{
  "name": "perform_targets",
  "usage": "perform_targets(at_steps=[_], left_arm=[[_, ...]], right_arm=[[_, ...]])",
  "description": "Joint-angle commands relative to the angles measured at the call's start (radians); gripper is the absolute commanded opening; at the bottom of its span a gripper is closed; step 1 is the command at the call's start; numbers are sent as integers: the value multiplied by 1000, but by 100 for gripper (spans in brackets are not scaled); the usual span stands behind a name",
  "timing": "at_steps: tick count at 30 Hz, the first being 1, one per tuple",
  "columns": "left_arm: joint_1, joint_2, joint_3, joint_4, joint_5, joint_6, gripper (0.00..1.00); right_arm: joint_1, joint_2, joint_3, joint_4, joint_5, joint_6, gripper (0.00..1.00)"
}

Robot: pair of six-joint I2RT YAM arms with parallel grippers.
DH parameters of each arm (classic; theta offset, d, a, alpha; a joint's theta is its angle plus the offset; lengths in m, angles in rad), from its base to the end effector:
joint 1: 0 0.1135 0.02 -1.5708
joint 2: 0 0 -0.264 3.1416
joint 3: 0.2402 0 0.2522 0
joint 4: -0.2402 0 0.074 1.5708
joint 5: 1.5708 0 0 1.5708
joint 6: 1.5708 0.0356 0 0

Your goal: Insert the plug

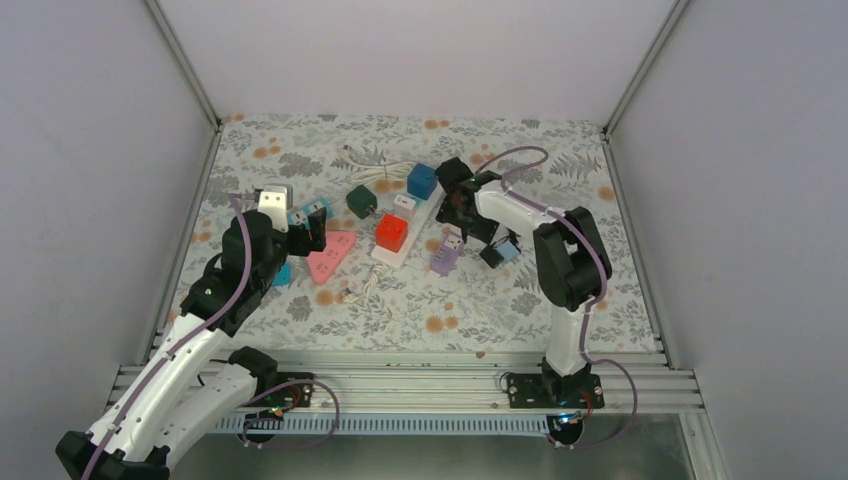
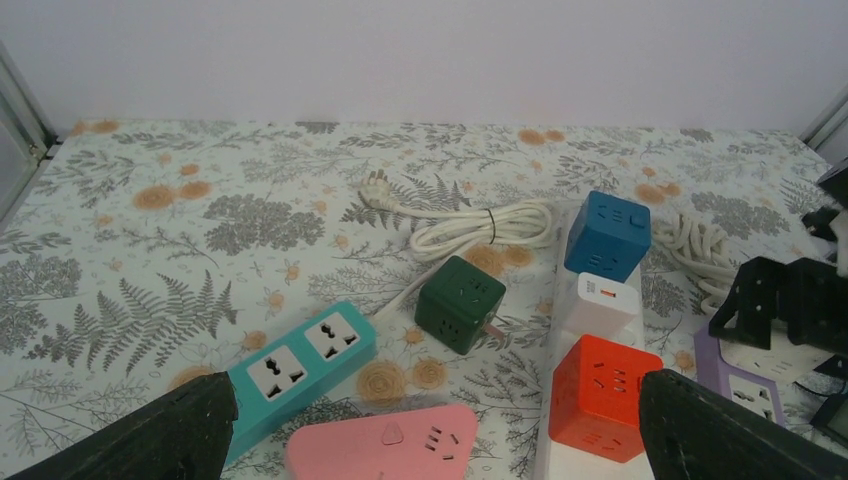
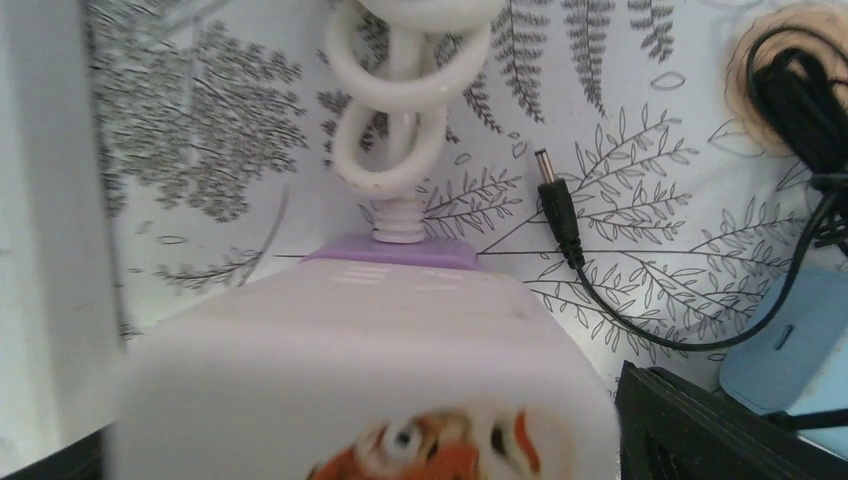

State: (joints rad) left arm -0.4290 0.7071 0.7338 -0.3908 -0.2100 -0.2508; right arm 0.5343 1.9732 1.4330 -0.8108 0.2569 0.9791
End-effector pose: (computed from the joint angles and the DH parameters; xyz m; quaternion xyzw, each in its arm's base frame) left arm 0.1525 -0.0616 0.3128 0.0136 0.8209 -0.1068 0.5608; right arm 0.3385 0.1898 0.1761 0.2311 0.9584 -0.0179 0.1665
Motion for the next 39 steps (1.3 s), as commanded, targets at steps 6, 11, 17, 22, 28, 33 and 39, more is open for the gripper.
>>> perform_targets(at_steps=[6,11,17,22,28,33,39], left_arm=[[3,0,4,-7,-11,-7,100],[3,-1,5,-9,-11,-8,100],[3,0,4,-10,-9,-9,100],[3,2,6,-10,-8,-8,100],[3,4,4,-11,-11,-9,100],[3,8,6,-13,-16,-8,100],[3,9,6,-13,-19,-10,100]], right_arm=[[-8,-78,0,-4,20,-71,85],[-9,-35,2,-5,-11,-75,59],[-5,23,-45,9,-14,-90,38],[17,86,-164,63,-20,-87,31],[60,141,-258,123,-6,-46,30],[75,183,-265,130,5,-42,29],[66,49,-239,100,123,-58,31]])
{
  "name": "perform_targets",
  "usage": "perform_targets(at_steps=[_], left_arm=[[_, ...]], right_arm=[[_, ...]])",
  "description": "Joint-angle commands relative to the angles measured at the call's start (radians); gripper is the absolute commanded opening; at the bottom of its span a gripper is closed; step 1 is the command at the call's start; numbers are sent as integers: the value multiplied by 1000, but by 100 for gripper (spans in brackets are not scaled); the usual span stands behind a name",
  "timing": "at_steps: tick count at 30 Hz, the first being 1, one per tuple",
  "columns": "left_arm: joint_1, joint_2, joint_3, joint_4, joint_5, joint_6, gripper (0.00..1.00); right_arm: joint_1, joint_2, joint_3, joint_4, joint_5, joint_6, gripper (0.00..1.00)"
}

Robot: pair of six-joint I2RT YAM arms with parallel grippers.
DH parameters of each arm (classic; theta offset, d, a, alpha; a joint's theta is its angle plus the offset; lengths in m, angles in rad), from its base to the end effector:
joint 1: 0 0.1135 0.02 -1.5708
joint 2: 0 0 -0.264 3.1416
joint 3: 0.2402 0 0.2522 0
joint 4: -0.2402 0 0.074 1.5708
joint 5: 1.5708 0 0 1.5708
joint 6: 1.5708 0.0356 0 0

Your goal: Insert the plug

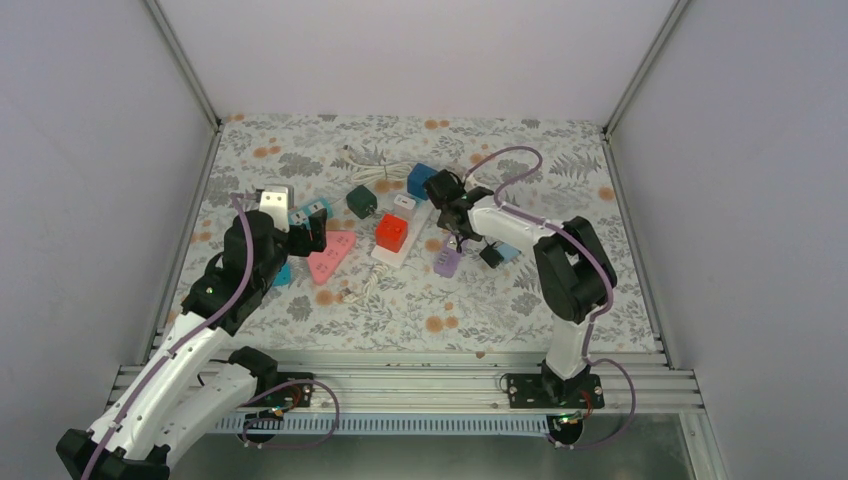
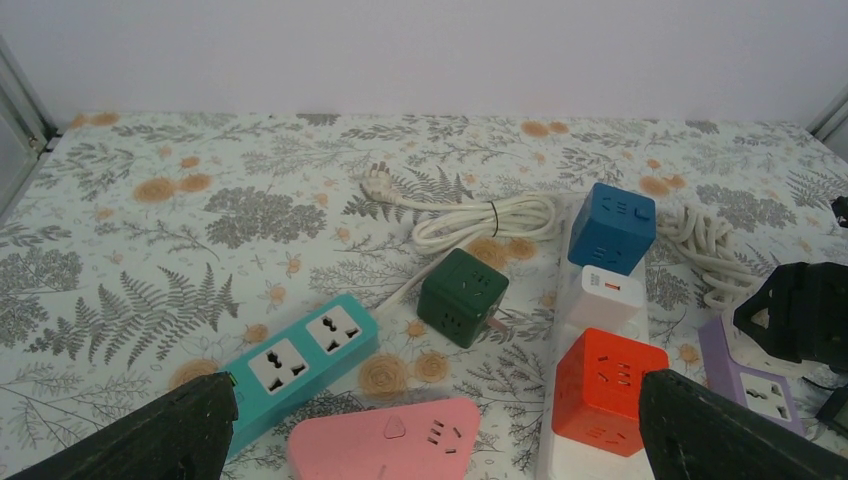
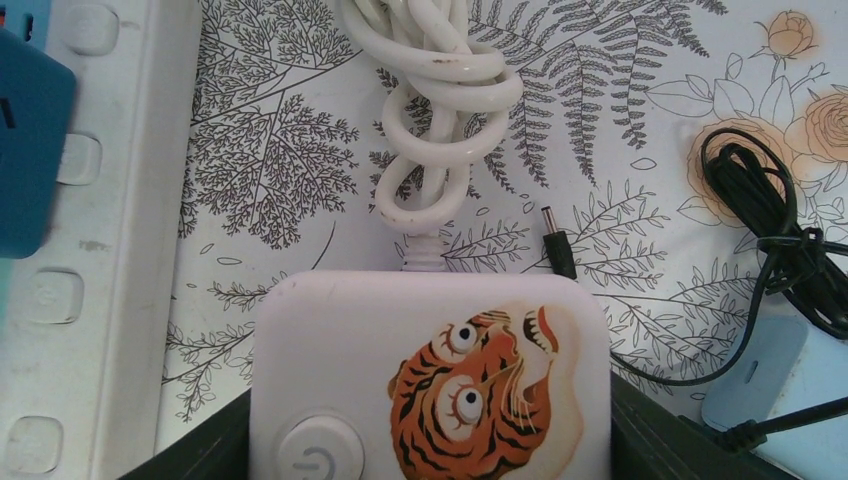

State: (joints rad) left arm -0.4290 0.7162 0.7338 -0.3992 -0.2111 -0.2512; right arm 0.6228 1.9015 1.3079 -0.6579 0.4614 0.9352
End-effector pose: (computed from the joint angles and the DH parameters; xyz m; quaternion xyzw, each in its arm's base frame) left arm 0.1538 -0.0621 0.3106 0.0144 0.8257 -0.1036 0.5543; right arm 0.3143 0.2062 0.1754 0.1854 0.9438 -0.0519 0.2687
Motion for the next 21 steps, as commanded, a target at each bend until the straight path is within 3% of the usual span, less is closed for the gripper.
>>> perform_targets(at_steps=[1,7,15,21], left_arm=[[3,2,6,-4,-19,-10,100],[3,9,9,-1,-20,-7,100],[3,14,7,-5,-23,-8,100],[3,19,12,-2,-20,-7,100]], right_arm=[[-31,89,-108,-51,-60,-33,31],[-61,5,-105,52,-52,-160,29],[-71,6,-106,148,-52,-164,32],[-72,-49,-144,185,-97,-172,55]])
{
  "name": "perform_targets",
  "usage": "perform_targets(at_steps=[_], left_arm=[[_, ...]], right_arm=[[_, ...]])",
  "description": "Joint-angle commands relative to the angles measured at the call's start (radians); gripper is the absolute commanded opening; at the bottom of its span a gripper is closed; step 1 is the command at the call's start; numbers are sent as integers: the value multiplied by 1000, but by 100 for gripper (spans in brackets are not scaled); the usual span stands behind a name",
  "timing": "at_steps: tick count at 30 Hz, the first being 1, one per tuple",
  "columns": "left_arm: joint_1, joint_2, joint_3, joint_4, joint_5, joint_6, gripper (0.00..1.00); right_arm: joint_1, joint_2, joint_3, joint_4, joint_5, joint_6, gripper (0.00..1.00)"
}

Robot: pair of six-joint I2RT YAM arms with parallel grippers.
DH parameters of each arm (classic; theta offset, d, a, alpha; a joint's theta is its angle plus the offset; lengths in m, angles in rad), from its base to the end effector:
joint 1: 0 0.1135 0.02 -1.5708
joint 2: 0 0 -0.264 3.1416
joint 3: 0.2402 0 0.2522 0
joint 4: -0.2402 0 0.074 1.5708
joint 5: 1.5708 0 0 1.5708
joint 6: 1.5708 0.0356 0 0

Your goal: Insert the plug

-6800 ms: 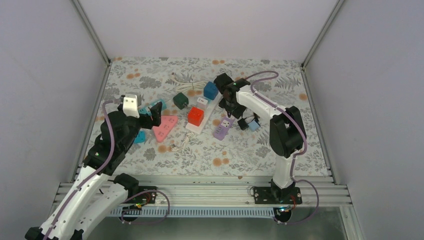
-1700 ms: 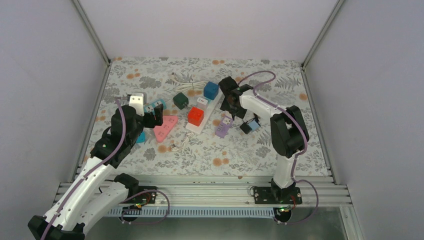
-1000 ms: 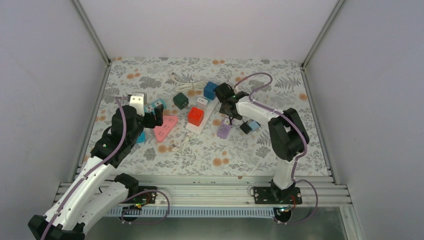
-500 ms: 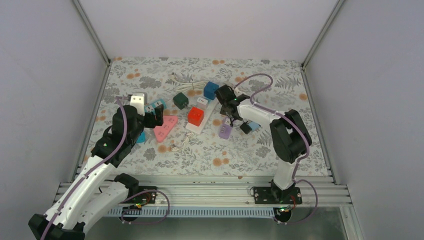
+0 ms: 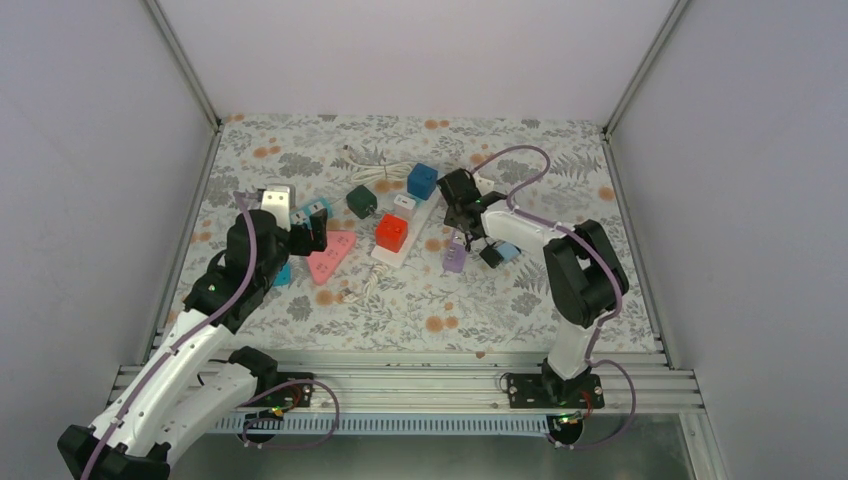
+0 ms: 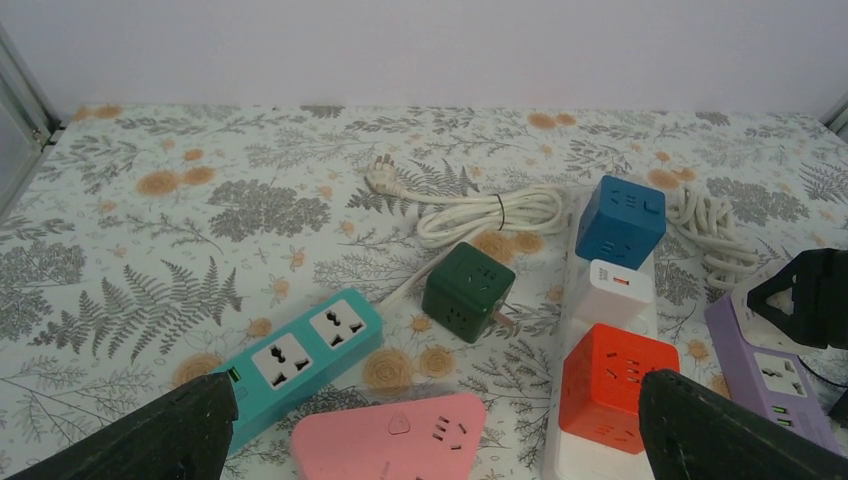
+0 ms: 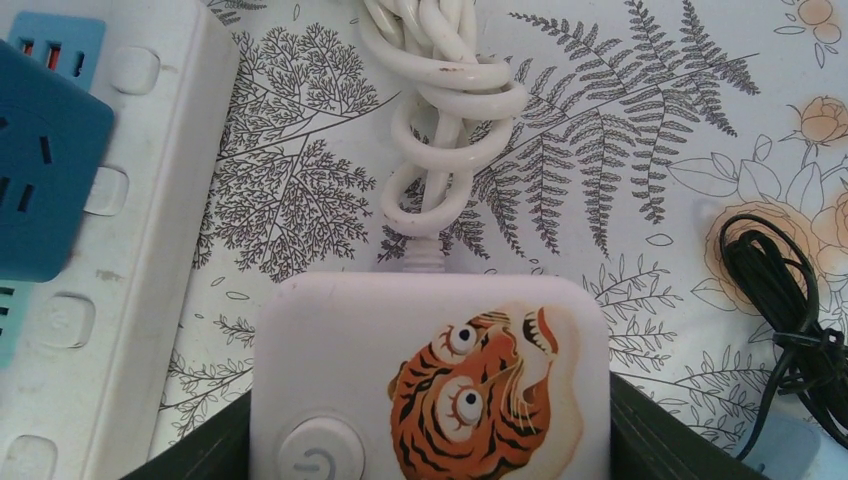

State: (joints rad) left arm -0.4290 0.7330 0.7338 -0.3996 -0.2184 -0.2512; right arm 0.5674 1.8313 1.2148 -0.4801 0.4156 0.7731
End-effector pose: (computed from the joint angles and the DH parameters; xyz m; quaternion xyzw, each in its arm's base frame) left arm 0.1568 -0.0633 0.3081 0.0135 0.8303 -0.0978 0.5485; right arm 0.3208 0.1874 0.1811 0.1459 0.9411 -0.0144 0.3047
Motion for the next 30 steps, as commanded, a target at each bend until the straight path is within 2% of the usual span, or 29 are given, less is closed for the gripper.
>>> perform_targets(at_steps=[1,3,7,9,13,19,22,26,30], left_arm=[[3,2,14,1,-11,-5,100],[3,4,21,5,-6,-1,100],[3,7,34,2,5,-3,100],[3,6,40,-2,3,-3,100],[3,6,54,-8,13,-3,100],[3,18,52,26,80,-24,100],[3,25,42,72,142,-39,100],[3,36,37,136,217,-59,100],[3,64,43,181,271,-84,100]], right_arm=[[-17,14,-40,2,-58,-14,57],[-19,-3,-10,-12,-73,-30,63],[-33,-24,61,-76,-74,-37,93],[-42,-40,80,-90,-96,-47,100],[-44,-120,78,-98,-139,-84,100],[-51,-361,-113,-64,-146,-128,98],[-54,-467,-223,-73,-137,-128,92],[-61,-539,-348,-104,-160,-84,78],[-73,-543,-464,-11,-261,-106,77]])
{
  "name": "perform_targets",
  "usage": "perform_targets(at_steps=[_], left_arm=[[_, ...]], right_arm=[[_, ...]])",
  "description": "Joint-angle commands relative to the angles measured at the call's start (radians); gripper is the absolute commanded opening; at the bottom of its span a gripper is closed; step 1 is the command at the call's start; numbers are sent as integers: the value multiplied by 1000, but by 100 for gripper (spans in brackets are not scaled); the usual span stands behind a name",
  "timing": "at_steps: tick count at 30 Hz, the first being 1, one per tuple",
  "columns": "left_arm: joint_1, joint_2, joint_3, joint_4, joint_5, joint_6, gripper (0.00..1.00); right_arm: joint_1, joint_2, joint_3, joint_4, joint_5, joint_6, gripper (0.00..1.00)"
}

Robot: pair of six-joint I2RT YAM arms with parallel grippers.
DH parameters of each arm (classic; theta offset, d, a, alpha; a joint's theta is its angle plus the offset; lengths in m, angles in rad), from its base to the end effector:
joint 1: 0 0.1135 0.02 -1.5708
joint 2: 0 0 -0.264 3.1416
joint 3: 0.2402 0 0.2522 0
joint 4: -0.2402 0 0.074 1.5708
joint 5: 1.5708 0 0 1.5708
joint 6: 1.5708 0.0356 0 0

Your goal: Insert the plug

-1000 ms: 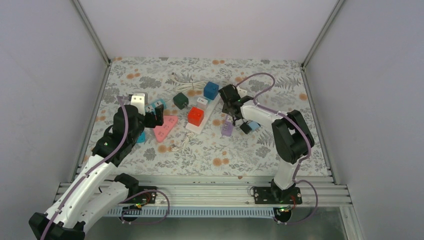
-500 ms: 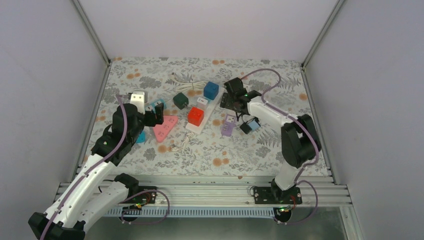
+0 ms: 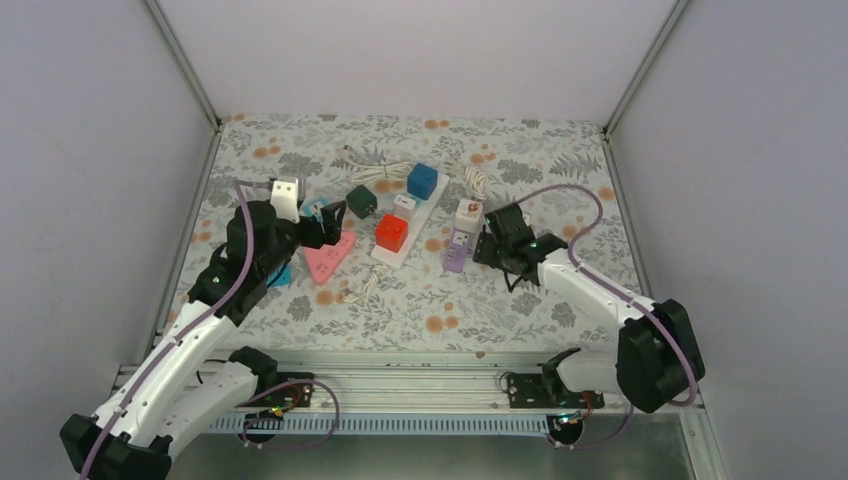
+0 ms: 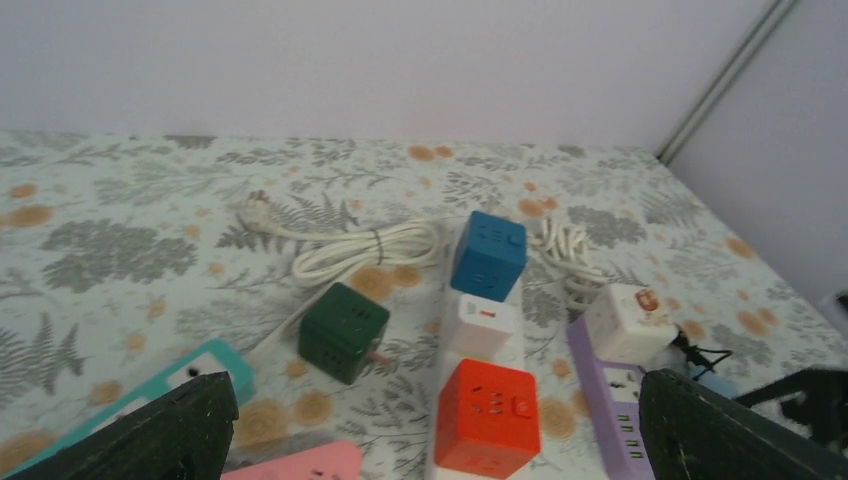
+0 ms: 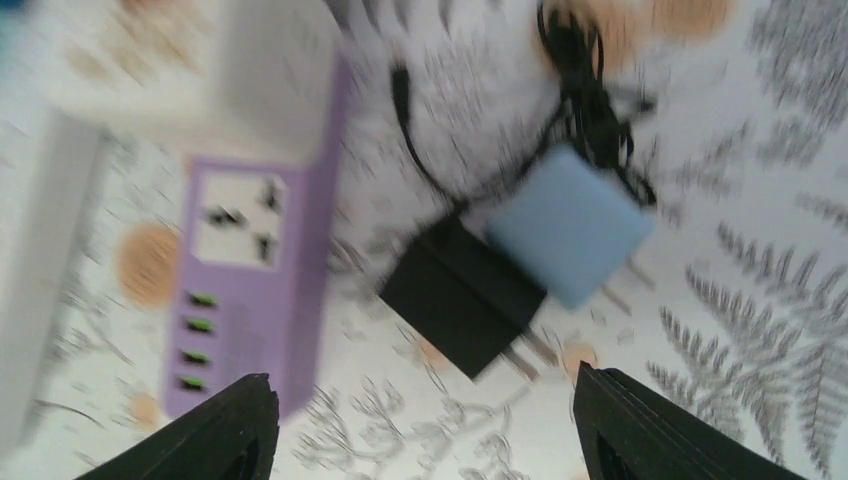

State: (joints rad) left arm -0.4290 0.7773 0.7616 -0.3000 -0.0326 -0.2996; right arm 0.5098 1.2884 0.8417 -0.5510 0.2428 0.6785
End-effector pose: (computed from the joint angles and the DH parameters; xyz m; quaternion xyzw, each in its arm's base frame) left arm 0.1659 -0.0746 0.3208 0.0428 0.8083 -0.1968 0.5533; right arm 0.2243 0.1156 0.2241 0.1143 0.9459 0.0608 0.2975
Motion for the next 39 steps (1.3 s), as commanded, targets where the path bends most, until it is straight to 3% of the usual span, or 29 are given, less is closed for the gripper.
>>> perform_targets(at_steps=[1,13,21,25,27,29,37,39], left_arm=[[3,29,18,88,95,-41,100],[3,82,42,94,104,-77,100],[3,118,63,88,97,-69,100],[3,127,67,89,95,-68,100],[3,128,64,90,96,-67,100],[3,127,62,88,94,-67,100],[3,121,58,81,89,-67,100],[3,122,60,81,89,-67,100]], right_arm=[[-22,15,-110,80,-103,-21,77],[-78,246,-13,159,-92,-208,73],[-78,279,-17,215,-291,-311,71],[-77,316,-10,207,-221,-306,71],[-78,336,-1,199,-192,-310,60],[-75,357,16,184,-172,-307,55],[-59,368,68,153,-84,-305,63],[-56,406,77,158,-78,-312,61]])
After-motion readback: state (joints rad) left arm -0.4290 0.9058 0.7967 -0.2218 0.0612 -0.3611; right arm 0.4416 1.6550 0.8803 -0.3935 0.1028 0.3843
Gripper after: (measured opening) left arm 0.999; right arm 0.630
